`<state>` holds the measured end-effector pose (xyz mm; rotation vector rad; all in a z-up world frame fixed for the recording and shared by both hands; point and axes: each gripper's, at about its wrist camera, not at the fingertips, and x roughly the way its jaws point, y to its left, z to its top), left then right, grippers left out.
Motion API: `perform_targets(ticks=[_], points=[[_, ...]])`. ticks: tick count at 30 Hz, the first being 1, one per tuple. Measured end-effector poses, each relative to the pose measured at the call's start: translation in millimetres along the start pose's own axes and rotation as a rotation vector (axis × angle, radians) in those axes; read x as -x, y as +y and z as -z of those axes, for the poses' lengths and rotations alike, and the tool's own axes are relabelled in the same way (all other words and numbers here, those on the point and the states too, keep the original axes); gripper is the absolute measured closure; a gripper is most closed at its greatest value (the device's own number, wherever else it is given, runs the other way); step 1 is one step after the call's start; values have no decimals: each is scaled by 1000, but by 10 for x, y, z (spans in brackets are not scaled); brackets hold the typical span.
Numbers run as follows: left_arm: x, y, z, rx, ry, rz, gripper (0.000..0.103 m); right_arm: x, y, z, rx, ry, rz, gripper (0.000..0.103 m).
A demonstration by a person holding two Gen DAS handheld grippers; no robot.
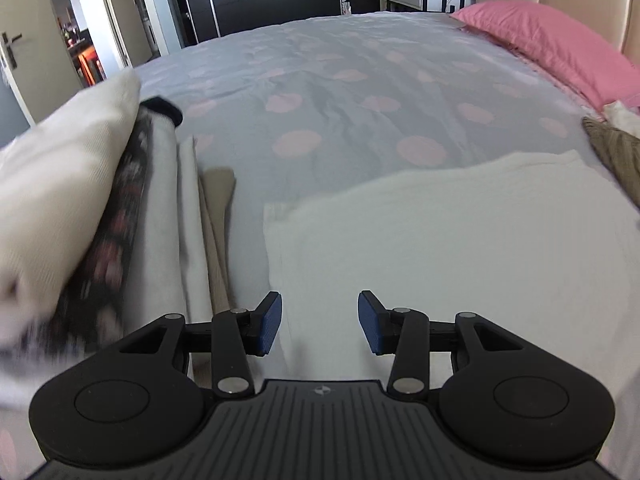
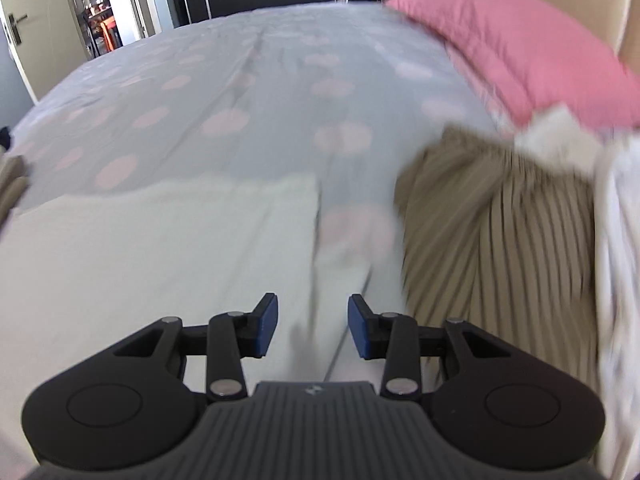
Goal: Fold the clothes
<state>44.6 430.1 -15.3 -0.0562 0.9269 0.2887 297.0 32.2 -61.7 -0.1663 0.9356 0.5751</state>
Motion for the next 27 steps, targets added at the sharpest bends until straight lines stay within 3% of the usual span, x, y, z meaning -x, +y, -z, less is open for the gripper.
perform_targets(ticks=[8, 15, 22, 23, 27], points=[[349, 148, 812, 77, 67, 63, 60, 454, -153, 896, -163, 79, -77, 61], [320, 37, 1203, -45, 133, 66, 60, 566, -446, 1201, -360, 114, -105, 61], [191, -155, 1389, -168, 162, 22, 60, 329, -447, 1261, -505, 166, -151, 64], [185, -167, 1381, -171, 158, 17, 62, 320, -435, 1261, -511, 164, -149, 72], [170, -215, 1354, -189, 157, 5, 90, 335, -345, 1244, -471, 154, -125, 89]])
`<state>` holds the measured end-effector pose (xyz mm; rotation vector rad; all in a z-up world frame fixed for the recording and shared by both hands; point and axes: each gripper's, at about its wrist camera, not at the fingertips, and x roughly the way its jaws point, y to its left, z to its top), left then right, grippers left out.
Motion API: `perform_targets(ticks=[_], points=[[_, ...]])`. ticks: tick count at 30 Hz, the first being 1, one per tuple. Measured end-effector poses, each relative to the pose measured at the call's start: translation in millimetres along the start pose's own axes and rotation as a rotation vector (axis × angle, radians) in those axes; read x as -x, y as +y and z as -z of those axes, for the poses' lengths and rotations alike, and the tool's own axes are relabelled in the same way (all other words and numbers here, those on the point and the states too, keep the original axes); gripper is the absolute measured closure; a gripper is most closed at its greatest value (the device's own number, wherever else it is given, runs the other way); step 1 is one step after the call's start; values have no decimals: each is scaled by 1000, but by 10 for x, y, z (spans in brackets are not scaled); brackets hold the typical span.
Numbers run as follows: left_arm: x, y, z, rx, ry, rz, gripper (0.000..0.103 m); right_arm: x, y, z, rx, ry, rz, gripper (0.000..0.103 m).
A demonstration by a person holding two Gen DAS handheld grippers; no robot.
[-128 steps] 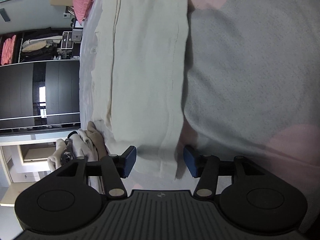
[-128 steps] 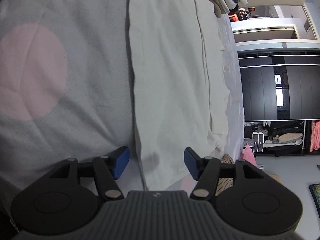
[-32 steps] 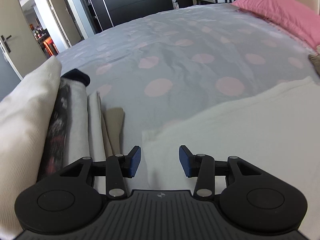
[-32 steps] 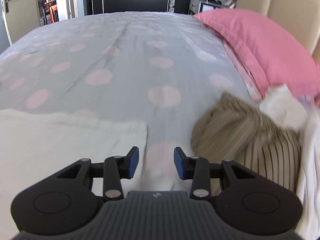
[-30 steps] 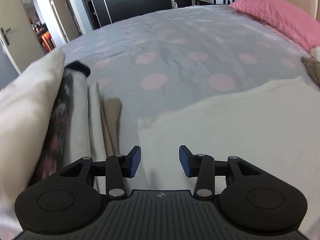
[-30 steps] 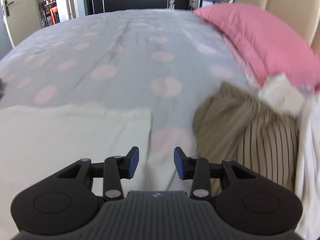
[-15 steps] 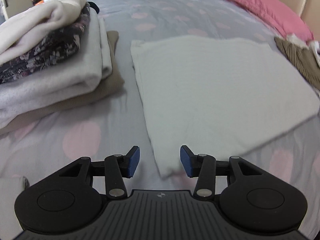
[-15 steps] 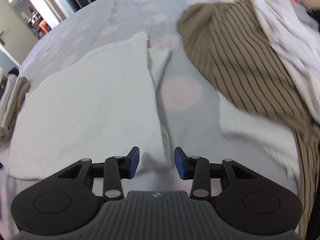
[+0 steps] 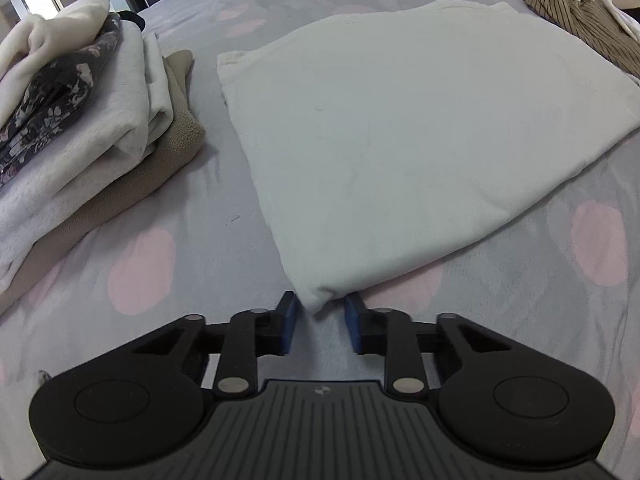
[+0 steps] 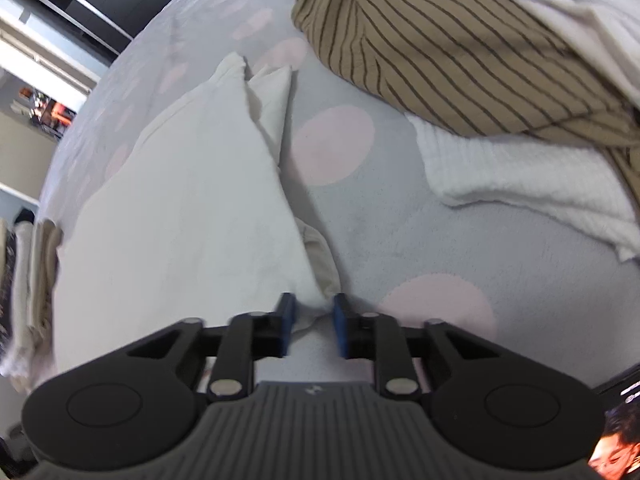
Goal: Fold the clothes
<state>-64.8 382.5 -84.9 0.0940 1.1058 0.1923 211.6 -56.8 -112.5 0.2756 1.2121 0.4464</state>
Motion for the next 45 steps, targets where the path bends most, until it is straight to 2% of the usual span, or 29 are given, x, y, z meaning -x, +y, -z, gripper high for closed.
perform_targets(ticks=[2, 6, 7, 9, 12, 14, 16, 17, 18, 19, 20, 21, 23, 26, 29, 35, 37, 38, 39, 40, 41, 42, 45], points=[[2, 3, -4, -3, 7, -15, 98, 14, 65, 11, 40, -3, 30, 90], [22, 76, 25, -2, 39, -20, 100, 43, 148, 9, 97, -3, 70, 91], [26, 99, 38, 3, 47, -26, 103, 47, 156, 1, 103, -3, 73, 91], [25, 160, 72, 16, 74, -70, 103, 62, 154, -14, 106, 1, 81, 91], [97, 300, 95, 90, 68, -69, 103, 112, 117, -19, 92, 5, 110, 92], [182, 359, 66, 139, 42, -45, 103, 141, 78, -24, 94, 0, 165, 99], [252, 417, 16, 211, 11, -25, 97, 199, -27, -43, 53, -23, 155, 99], [276, 452, -5, 258, -4, -5, 81, 231, -74, -62, 21, -36, 125, 95], [291, 487, -23, 311, -19, 16, 60, 260, -107, -82, -10, -48, 90, 89], [294, 519, -40, 366, -32, 42, 52, 277, -119, -97, -31, -54, 58, 83], [281, 549, -55, 419, -42, 76, 50, 289, -121, -108, -47, -58, 27, 66], [252, 570, -66, 468, -41, 115, 50, 297, -114, -115, -57, -64, 9, 59], [158, 588, -60, 550, -9, 176, 50, 264, -74, -122, -53, -55, -2, 59], [-20, 581, -42, 602, 55, 207, 50, 162, -68, -96, -64, -12, 15, 59], [-146, 624, 17, 691, 79, 253, 50, 36, -152, -47, -121, 29, 1, 59], [-326, 712, 79, 818, 68, 286, 53, -97, -200, -30, -159, 34, -31, 58], [-355, 712, 87, 834, 58, 276, 59, -142, -181, -31, -154, 32, -43, 58], [-364, 709, 92, 839, 54, 268, 66, -163, -163, -33, -144, 32, -44, 62], [-365, 709, 98, 844, 52, 259, 73, -181, -144, -37, -133, 32, -43, 70], [-361, 721, 105, 856, 50, 258, 76, -189, -132, -43, -128, 35, -42, 74], [-351, 736, 115, 870, 45, 262, 83, -192, -126, -50, -128, 38, -43, 88], [-342, 752, 124, 883, 40, 266, 89, -185, -123, -63, -131, 41, -48, 92], [-262, 729, 53, 859, 30, 247, 95, -130, -109, -118, -144, 47, -69, 93]])
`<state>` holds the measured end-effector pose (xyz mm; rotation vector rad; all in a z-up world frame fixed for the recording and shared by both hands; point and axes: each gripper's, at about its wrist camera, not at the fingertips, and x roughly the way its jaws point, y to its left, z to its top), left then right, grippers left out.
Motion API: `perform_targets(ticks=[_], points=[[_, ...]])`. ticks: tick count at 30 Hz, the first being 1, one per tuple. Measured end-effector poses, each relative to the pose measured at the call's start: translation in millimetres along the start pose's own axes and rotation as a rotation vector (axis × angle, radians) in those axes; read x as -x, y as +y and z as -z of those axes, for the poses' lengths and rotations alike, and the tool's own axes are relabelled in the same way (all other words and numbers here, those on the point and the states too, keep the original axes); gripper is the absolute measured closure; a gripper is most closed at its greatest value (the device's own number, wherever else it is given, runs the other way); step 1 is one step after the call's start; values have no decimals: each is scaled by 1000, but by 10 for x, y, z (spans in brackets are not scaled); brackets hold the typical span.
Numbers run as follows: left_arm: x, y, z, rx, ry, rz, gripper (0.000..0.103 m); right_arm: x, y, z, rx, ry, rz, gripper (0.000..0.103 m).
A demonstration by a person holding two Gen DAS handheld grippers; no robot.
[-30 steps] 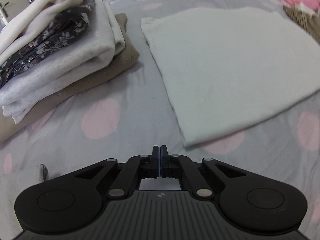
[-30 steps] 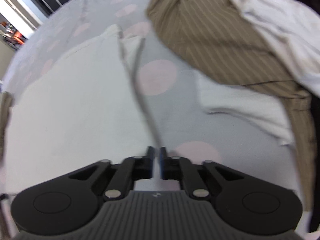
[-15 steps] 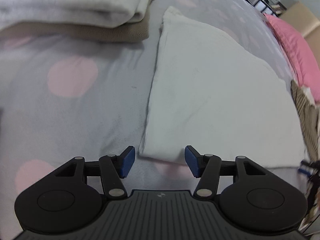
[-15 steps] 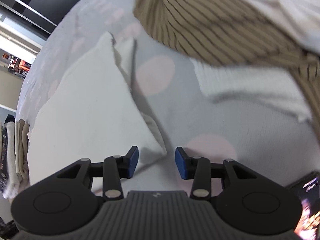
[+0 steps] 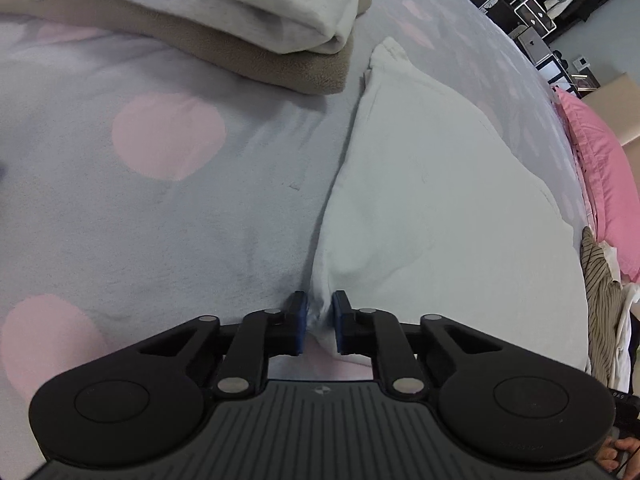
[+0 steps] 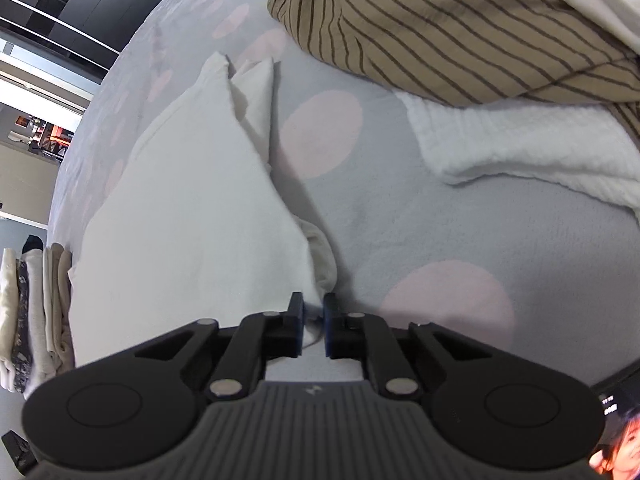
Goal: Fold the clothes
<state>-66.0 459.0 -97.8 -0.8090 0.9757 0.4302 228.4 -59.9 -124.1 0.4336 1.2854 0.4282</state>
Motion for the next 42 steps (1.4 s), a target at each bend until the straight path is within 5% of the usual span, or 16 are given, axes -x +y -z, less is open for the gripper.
perform_targets(ticks=[4, 11, 16, 25, 33, 42], points=[[126, -225, -20, -109, -13, -55, 95, 199, 154, -94, 57, -1, -12, 94], [516, -666, 35, -365, -1, -132, 96, 499, 721, -80, 388, 53, 110, 94], [849, -853, 216, -459, 24, -154, 97, 757, 1017, 207, 627, 85, 210, 95], [1361, -772, 787, -563, 105, -201, 97, 1110, 914, 873, 851, 218, 306, 95], [1365, -590, 1239, -593, 188, -218, 97, 1117, 726, 1272, 919, 323, 331, 95], [1175, -381, 1363, -598, 257, -215, 94, 946, 352, 1358, 857, 396, 341, 93]])
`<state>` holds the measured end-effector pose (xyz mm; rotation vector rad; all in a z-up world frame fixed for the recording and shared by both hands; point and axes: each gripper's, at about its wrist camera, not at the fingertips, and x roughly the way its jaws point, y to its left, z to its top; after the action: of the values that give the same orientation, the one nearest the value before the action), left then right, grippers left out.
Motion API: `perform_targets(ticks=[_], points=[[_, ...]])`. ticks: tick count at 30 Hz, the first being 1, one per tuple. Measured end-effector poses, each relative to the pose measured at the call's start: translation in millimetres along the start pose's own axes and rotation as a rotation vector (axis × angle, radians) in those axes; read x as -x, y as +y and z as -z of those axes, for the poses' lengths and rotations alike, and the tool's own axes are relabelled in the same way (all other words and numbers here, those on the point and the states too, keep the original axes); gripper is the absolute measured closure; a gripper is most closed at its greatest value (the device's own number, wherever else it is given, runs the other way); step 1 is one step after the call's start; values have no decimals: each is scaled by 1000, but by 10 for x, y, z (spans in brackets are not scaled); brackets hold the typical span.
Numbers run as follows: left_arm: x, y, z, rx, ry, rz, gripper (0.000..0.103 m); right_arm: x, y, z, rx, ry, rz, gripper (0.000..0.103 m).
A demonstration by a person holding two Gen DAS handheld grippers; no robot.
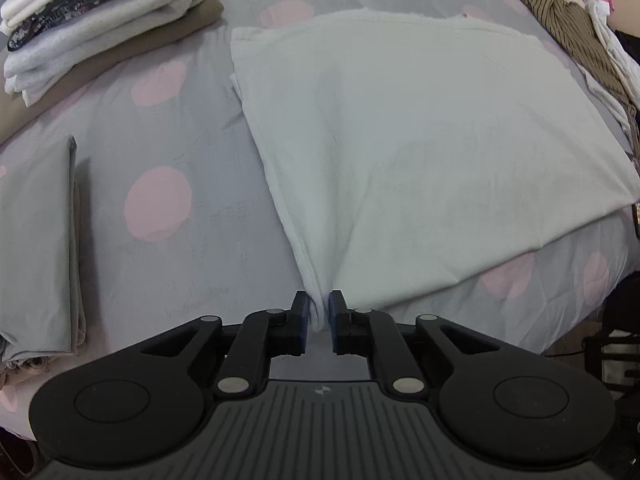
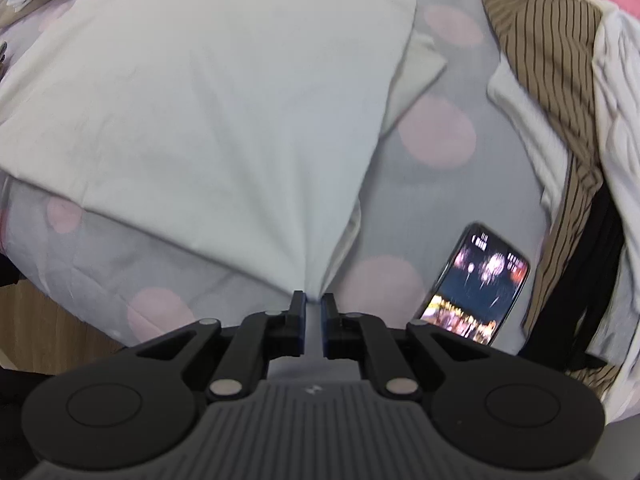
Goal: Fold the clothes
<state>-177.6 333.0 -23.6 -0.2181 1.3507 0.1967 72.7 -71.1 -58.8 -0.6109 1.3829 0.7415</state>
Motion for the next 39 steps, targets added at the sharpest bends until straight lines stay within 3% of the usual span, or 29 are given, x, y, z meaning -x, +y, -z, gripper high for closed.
perform_targets(ticks=[4, 7, 13, 15, 17, 20, 23, 28, 34, 39], points=[[49, 19, -29, -11, -22, 9, 83, 67, -133, 15, -54, -34, -32, 89], [70, 18, -130, -7, -56, 19, 82, 102, -138, -112, -86, -81, -46, 76], [13, 3, -454, 9, -115, 35, 76, 148, -299, -456, -165, -171, -72, 69], [-55, 2, -581, 18, -129, 43, 75, 115, -391, -568, -209, -202, -82, 53], [-141, -1, -700, 24, -149, 48, 75, 62, -500, -688, -260, -230, -96, 52], [-285, 33, -848, 47, -182, 58, 75, -84, -726, -894, -370, -247, -127, 40], [-411, 85, -970, 59, -194, 51, 75, -253, -927, -1058, -466, -254, -159, 40], [-583, 214, -1135, 81, -191, 30, 75, -464, -1098, -1278, -502, -255, -164, 40], [-752, 260, -1214, 82, -164, 26, 75, -677, -1205, -1509, -500, -246, -198, 39], [-812, 267, -1227, 77, -156, 24, 75, -770, -1186, -1570, -444, -252, -182, 48]])
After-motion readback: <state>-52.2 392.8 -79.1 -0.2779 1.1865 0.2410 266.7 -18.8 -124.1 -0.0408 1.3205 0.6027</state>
